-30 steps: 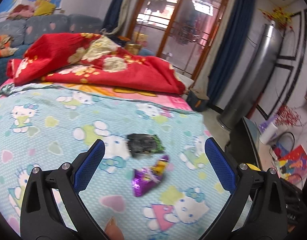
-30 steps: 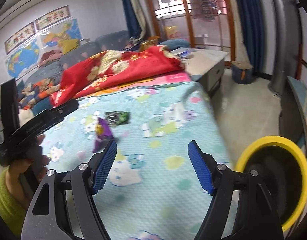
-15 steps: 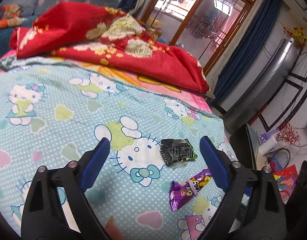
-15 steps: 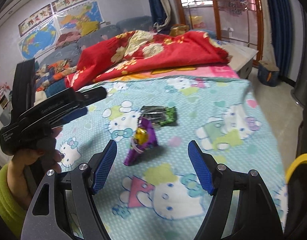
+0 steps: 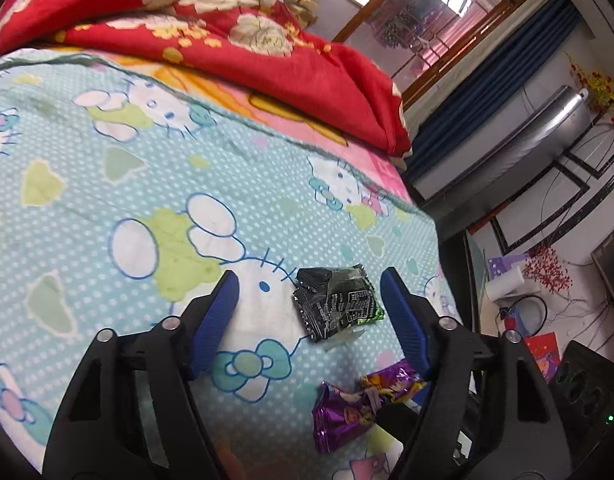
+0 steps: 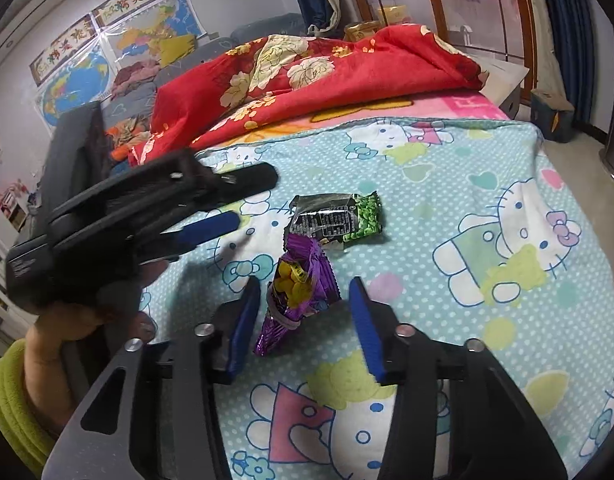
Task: Collect trash
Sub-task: 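Grasp the dark green snack bag with the left tool while the right tool grasps the purple wrapper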
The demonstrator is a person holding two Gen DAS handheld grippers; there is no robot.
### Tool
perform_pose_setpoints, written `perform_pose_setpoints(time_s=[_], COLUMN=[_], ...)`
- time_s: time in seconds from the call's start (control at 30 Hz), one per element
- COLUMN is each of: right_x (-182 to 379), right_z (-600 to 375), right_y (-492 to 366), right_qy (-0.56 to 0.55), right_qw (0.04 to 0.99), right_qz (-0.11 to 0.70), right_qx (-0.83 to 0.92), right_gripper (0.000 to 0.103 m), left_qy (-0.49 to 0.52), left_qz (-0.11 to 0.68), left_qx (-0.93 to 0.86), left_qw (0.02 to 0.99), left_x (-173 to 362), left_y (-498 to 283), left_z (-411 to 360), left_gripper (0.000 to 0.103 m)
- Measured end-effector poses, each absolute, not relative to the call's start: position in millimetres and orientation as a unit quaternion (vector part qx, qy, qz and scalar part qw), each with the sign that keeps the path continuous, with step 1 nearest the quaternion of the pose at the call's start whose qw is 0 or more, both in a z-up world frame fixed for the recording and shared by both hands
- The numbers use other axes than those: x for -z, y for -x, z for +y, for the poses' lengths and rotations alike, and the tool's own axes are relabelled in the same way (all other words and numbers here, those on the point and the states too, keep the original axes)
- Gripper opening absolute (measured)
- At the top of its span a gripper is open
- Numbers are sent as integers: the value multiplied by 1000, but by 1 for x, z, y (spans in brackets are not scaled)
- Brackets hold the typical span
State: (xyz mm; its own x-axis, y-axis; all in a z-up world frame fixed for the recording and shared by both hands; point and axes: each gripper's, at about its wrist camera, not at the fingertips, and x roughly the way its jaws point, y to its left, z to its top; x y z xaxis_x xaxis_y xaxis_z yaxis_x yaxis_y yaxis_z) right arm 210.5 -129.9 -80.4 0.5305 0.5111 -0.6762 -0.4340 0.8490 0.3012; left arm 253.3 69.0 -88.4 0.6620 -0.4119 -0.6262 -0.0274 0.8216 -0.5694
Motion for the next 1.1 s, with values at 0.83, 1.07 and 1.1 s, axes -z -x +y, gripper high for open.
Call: perform_pose_setpoints(time_s=[0.83,1.07,1.1], right_x=[61,48,46], right_z=[-220,-254,-260], right_y=[-176,-173,-172], right_qy=[-63,-78,-80], right_qw=[903,916,918], right_qz=[367,348,345], right_qx=[-215,-185,-181], right_gripper=[18,18,18], left_qy=[188,163,162], left_qz=[400,380,378], left_qx=[141,169,172], left_qw=[886,895,895], left_x=[85,65,63], left_y=[-243,-225,-224], left_z=[5,-21,-24], left_gripper=[15,15,15])
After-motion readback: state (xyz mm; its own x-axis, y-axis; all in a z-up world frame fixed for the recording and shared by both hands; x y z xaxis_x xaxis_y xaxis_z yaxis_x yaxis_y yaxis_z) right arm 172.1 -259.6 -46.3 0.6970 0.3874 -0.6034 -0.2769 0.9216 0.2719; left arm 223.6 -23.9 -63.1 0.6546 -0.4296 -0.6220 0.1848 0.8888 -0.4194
